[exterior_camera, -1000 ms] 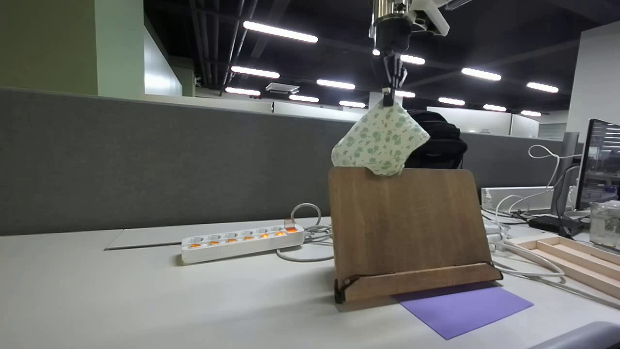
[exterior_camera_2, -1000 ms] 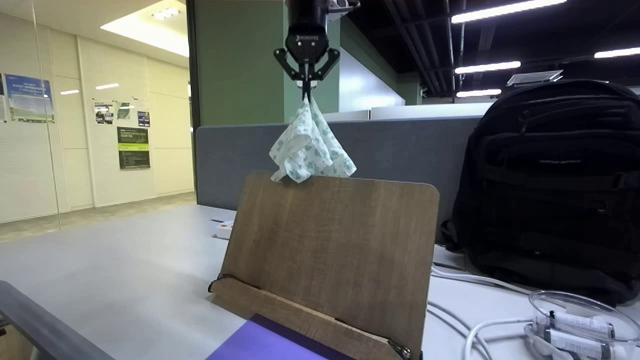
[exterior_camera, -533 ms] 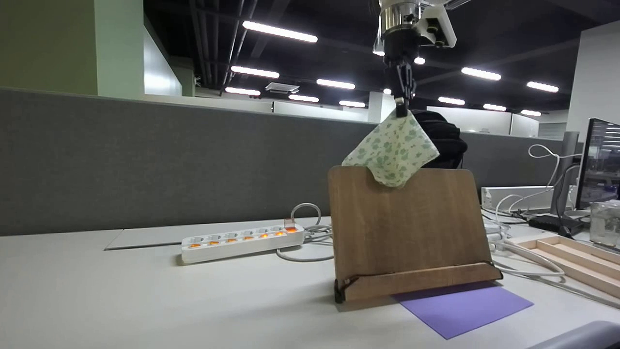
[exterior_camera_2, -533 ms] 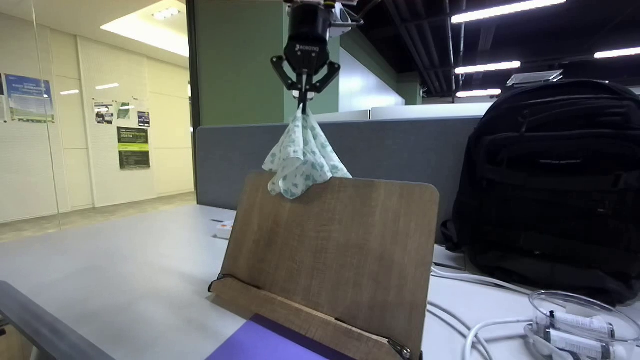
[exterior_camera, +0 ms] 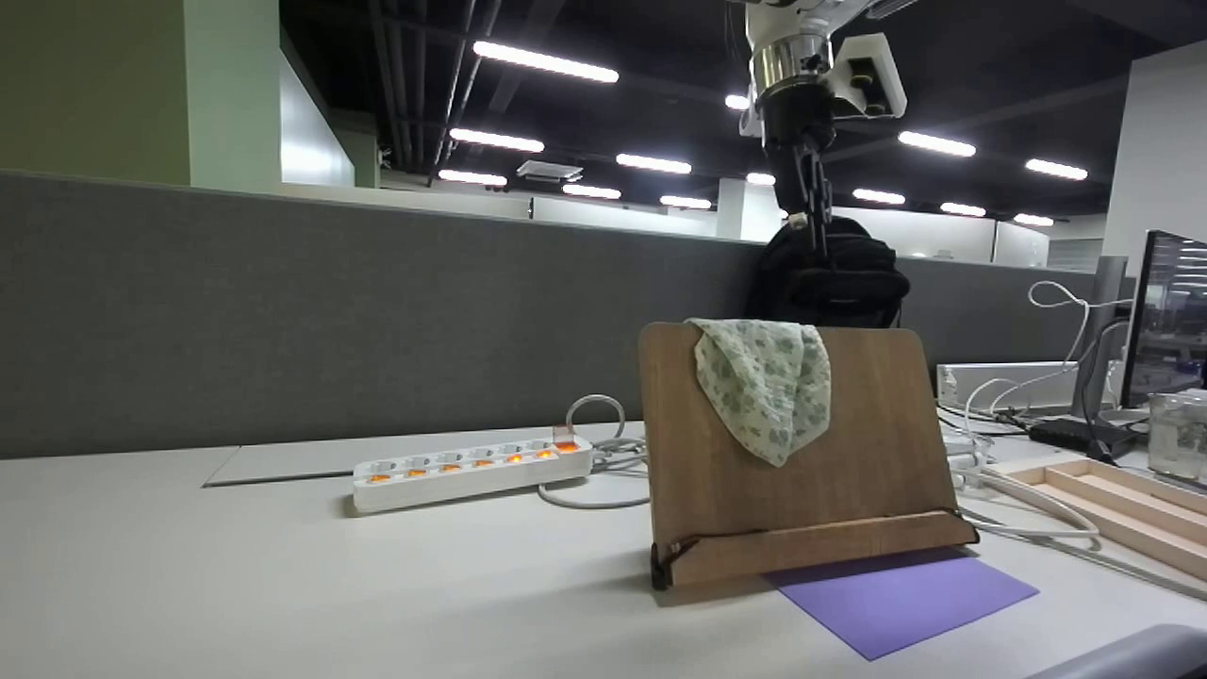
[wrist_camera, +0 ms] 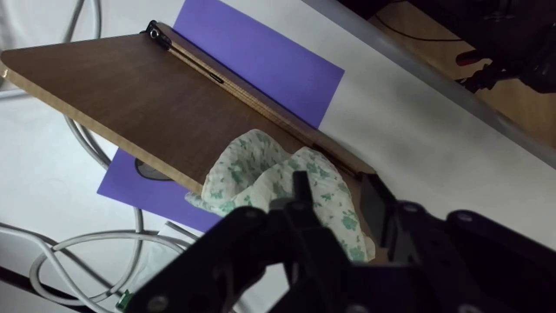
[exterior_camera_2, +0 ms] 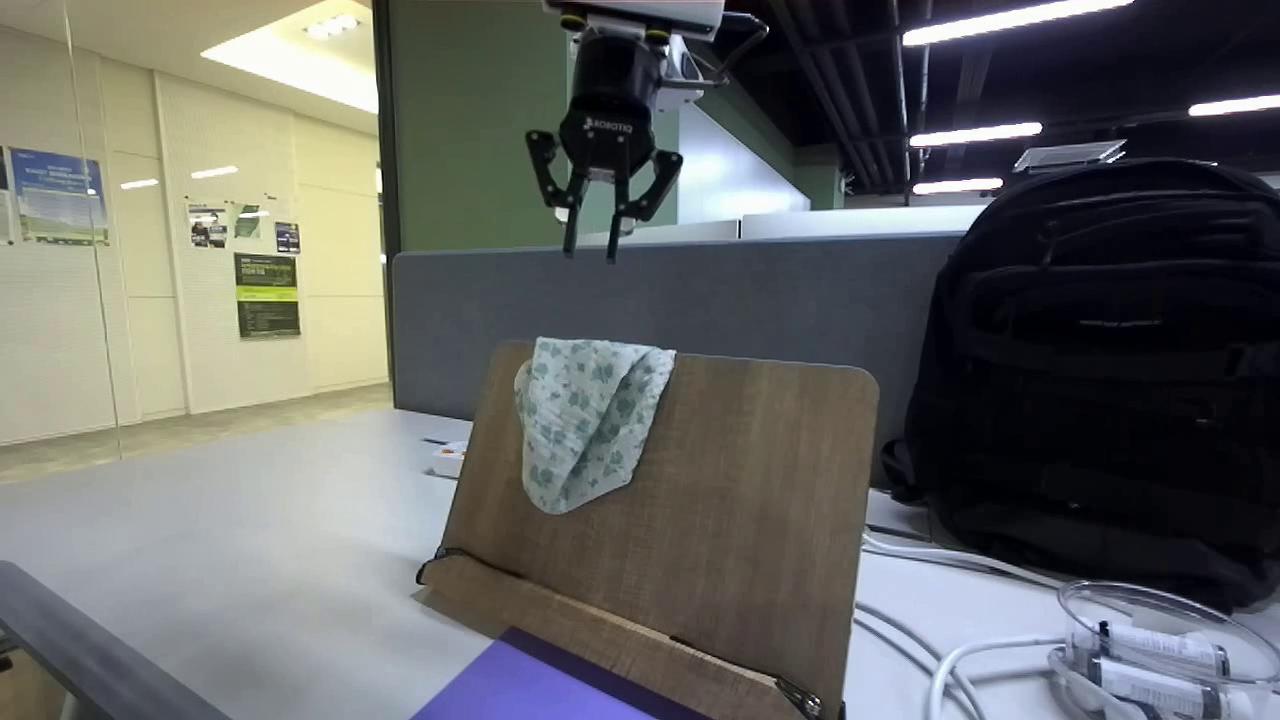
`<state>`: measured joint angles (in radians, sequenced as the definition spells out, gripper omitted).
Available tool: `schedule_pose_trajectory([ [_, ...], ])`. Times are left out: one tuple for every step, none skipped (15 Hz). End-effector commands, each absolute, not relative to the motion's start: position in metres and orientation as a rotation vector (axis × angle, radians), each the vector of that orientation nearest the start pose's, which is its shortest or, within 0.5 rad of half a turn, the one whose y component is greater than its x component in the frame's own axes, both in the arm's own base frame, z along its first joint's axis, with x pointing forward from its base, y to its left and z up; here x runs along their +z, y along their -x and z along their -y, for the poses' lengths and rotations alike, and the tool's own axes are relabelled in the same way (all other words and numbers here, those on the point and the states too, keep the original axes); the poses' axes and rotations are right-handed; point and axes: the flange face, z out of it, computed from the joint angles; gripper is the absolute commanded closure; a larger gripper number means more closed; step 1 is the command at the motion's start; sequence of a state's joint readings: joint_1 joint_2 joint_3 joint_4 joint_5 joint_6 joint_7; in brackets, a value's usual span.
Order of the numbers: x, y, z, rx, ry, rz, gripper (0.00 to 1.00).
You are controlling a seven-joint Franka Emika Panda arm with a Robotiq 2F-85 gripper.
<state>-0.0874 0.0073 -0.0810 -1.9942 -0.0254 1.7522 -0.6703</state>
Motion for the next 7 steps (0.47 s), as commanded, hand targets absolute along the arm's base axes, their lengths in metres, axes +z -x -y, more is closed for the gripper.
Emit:
schedule_pose_trajectory([
  [0.4421, -0.511, 0.0906, 0.388, 2.947, 0.759, 0.32],
  [0.4429, -0.5104, 0.0904, 0.386, 2.947, 0.756, 0.26],
  [0.4441, -0.5096, 0.0902, 0.38, 2.948, 0.754, 0.2],
  [0.445, -0.5089, 0.0903, 0.371, 2.954, 0.752, 0.12],
  [0.4463, -0.5077, 0.0904, 0.36, 2.954, 0.752, 0.06],
  [0.448, -0.5058, 0.0908, 0.35, 2.958, 0.746, 0.0],
  [0.4498, -0.504, 0.0917, 0.341, 2.967, 0.738, 0.0],
])
